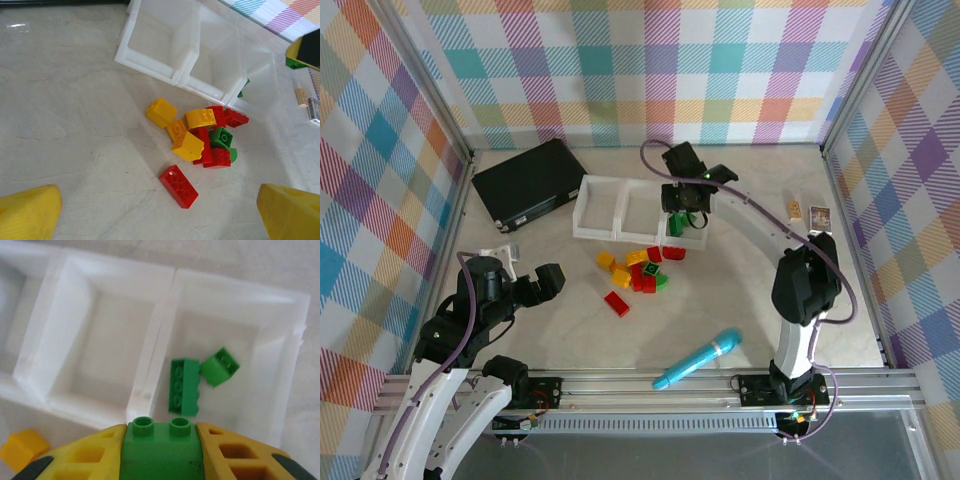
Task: Sort the legos into containers by color
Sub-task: Place the lego in the container.
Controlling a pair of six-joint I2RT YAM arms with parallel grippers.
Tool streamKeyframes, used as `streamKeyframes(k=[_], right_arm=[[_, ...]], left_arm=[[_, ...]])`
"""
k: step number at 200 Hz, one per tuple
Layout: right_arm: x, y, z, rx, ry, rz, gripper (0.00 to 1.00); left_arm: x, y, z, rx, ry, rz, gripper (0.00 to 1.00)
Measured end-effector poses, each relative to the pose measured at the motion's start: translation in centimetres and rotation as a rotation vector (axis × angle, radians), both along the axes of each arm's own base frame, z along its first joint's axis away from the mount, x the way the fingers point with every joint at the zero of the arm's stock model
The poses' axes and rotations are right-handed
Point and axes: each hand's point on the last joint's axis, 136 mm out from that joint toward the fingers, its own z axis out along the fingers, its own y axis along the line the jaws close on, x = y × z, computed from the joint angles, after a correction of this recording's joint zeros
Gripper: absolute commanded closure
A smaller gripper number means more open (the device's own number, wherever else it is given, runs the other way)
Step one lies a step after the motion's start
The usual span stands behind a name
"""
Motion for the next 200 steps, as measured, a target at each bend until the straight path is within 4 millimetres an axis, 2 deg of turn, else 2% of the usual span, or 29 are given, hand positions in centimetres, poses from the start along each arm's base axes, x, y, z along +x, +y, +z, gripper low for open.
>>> streamKeyframes(k=[53,68,99,113,156,170,189,200], right_arm=[[3.5,-2.0,-4.6,-0.053,0.095,-0.017,0.72],[4.1,-1.7,-5.2,-0.057,0.104,-0.007,0.7],[4.9,-1.2,-5.6,-0.058,0.109,0.001,0.59],[5.0,-1.2,-5.8,-0.062,0.12,-0.002,0.51],[4.7,-1.3,-6.1,-0.065,0.147,-0.021,0.37],[4.4,-1.4,-6.2,-0.064,0.158,-0.029,0.35],[3.3,-1.7,-6.1,-0.054,0.174,-0.034,0.33],[2.1,-2.0,-5.7,-0.043,0.187,-0.037,0.32]], left_arm=[[0.0,0.0,0.0,0.0,0.0,0.0,0.0],[0.0,0.0,0.0,0.0,0.0,0.0,0.0],[0.0,0.0,0.0,0.0,0.0,0.0,0.01],[0.0,0.0,0.0,0.001,0.0,0.001,0.0],[0.0,0.1,0.0,0.002,0.0,0.003,0.0],[0.0,0.1,0.0,0.002,-0.001,0.003,0.0],[0.0,0.1,0.0,0.003,-0.001,0.004,0.0],[0.0,0.1,0.0,0.003,-0.001,0.004,0.0]])
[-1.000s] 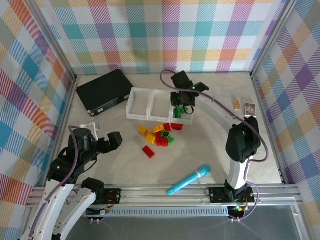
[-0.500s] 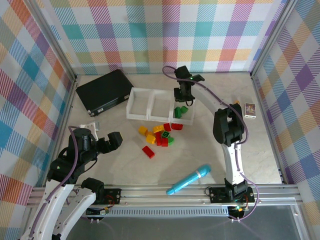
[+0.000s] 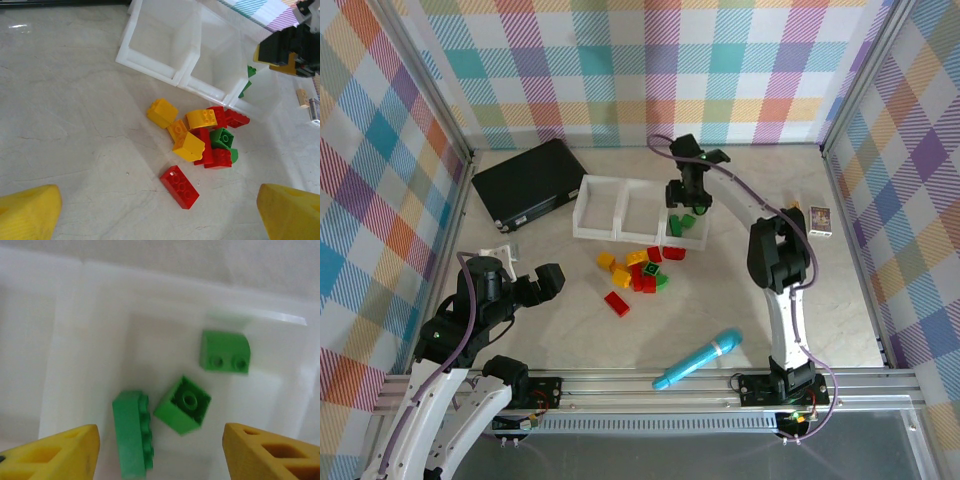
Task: Sort the legos into containers by color
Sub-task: Place the lego in the container, then pick up the lego from the center of the table.
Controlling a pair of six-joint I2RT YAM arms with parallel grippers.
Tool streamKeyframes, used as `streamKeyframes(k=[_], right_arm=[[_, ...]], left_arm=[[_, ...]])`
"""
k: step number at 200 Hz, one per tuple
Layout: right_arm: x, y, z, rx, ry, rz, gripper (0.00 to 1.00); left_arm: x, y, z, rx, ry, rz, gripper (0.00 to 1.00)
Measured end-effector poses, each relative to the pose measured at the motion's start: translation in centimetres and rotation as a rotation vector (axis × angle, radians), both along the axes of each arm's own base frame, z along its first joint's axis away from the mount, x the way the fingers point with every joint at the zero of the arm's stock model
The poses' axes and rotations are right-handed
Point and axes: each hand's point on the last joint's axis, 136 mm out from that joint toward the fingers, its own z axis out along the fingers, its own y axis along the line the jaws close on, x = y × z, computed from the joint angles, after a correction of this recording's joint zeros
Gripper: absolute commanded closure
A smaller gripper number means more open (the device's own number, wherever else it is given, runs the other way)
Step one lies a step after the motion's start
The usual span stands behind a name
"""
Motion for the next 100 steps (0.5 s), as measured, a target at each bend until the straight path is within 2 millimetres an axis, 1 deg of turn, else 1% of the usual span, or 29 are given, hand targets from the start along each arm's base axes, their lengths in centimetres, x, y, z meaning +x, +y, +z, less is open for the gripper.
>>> streamKeyframes(k=[13,48,61,79,100], right_arm=[[-1.6,-0.4,0.8,0.018,0.007,-0.003,0.31],[-6.6,-1.2,4.0,0.12,-0.014,-0.026,0.32],[-8.2,-1.1,4.6,0.16,-0.019,-0.031,0.33],[-10.2,-0.6,4.1,0.198,0.003,-0.034,0.33],[-12.4,0.6,2.2,0.212,0.061,-0.031,0.33]], left_arm=[[0.0,0.1,0.0,0.002,-0.002,0.004,0.0],[0.0,0.1,0.0,0.003,-0.002,0.005,0.0],[0.0,0.1,0.0,0.003,-0.002,0.005,0.0],[0.0,0.1,0.0,0.003,-0.002,0.005,0.0],[0.0,0.1,0.0,0.003,-0.002,0.005,0.0]])
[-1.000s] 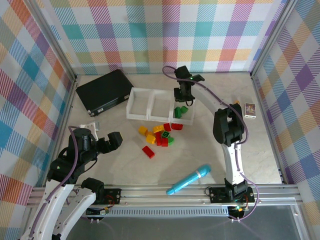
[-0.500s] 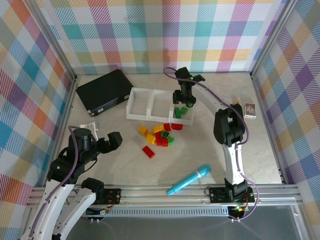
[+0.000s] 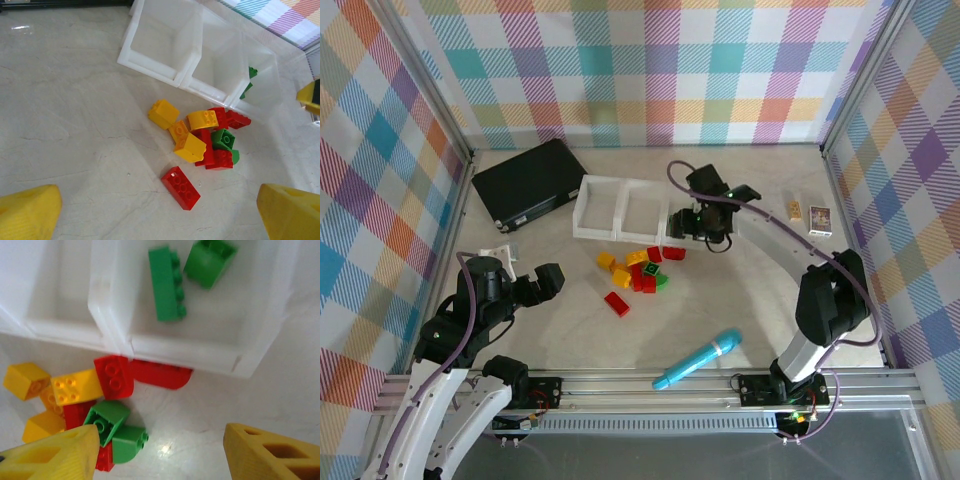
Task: Sort the legos into containers by color
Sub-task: Pick up the lego from the center of the table.
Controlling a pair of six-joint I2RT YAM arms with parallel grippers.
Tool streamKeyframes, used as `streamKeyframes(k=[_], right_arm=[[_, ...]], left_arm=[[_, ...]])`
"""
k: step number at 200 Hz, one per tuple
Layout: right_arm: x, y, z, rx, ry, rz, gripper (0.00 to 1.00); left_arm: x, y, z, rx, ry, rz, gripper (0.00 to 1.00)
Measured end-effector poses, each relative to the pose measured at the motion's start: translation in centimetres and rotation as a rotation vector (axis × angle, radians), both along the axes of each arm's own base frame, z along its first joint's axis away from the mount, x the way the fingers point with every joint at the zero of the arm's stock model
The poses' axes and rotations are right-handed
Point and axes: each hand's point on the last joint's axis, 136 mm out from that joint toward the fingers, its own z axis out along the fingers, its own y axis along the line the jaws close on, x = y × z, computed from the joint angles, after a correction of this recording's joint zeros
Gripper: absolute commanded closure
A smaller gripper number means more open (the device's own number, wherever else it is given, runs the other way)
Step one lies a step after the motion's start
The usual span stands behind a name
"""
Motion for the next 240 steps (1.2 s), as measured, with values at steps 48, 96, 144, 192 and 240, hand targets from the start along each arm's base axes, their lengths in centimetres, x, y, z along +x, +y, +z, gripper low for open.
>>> streamKeyframes(k=[48,96,144,192,240], right_arm=[[-3.5,4.1,-1.9,0.01,0.068,0.025,0.28],[-4.1,6.4,-5.2,-0.061,0.128,-0.007,0.26],[-3.5,6.8,-6.7,-0.108,0.138,-0.049,0.32],[-2.3,7.7,-6.7,-0.107,0.125,-0.053,0.35],[-2.6,7.2,-8.3,-0.149,0.158,-0.055,0.38]], left_arm=[[0.0,0.0,0.0,-0.003,0.001,0.001,0.0],[0.0,0.0,0.0,-0.003,0.001,0.001,0.0],[0.0,0.0,0.0,-0.004,0.001,0.0,0.0],[-0.1,-0.1,0.1,-0.006,-0.002,-0.003,0.01],[-0.1,-0.1,0.1,-0.006,-0.003,-0.003,0.01]])
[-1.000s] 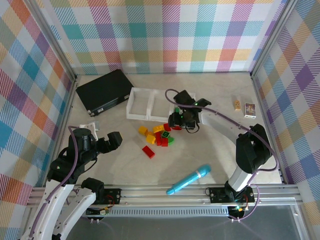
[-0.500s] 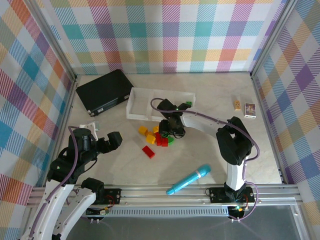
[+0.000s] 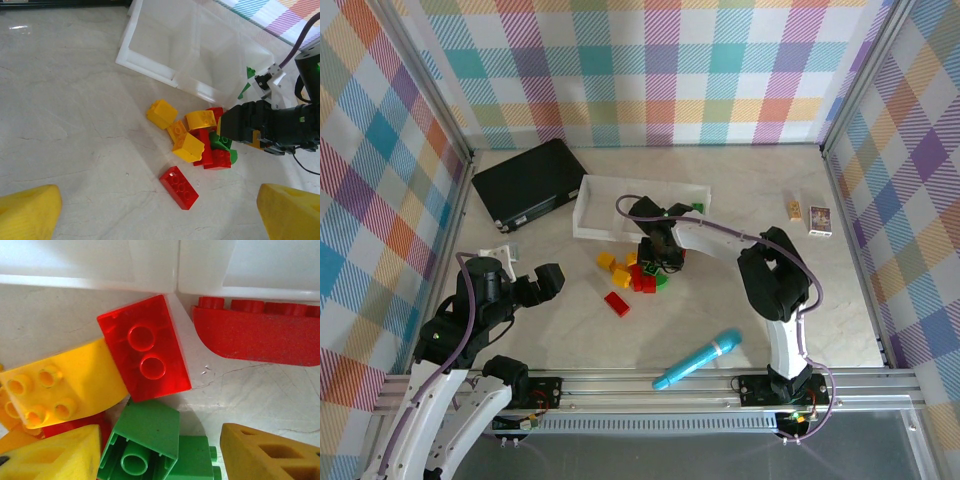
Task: Sort the legos into containers by color
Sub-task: Pick up the lego from the center of the table.
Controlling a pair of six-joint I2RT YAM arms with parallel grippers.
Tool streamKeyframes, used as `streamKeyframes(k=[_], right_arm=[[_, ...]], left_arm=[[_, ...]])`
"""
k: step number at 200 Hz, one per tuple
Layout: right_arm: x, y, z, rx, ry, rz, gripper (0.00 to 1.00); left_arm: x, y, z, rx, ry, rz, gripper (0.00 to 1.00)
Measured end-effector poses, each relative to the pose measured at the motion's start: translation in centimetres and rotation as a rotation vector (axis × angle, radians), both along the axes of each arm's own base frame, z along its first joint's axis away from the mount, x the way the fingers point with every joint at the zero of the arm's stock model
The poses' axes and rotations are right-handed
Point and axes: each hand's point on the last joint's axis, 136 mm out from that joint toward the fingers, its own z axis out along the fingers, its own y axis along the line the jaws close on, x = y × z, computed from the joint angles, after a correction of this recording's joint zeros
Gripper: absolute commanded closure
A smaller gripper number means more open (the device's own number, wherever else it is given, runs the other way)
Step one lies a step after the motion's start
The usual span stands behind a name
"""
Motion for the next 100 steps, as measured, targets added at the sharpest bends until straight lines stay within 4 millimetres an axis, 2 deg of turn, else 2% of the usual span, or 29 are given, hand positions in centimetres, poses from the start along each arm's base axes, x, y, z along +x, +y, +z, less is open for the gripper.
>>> streamKeyframes(k=[100], right_arm=[[0.43,-0.58,-1.01,-0.058,-0.006,0.014,0.55]], left_arm=[[-0.1,0.03,0.18,-0.003,-0.009,0.0,0.0]])
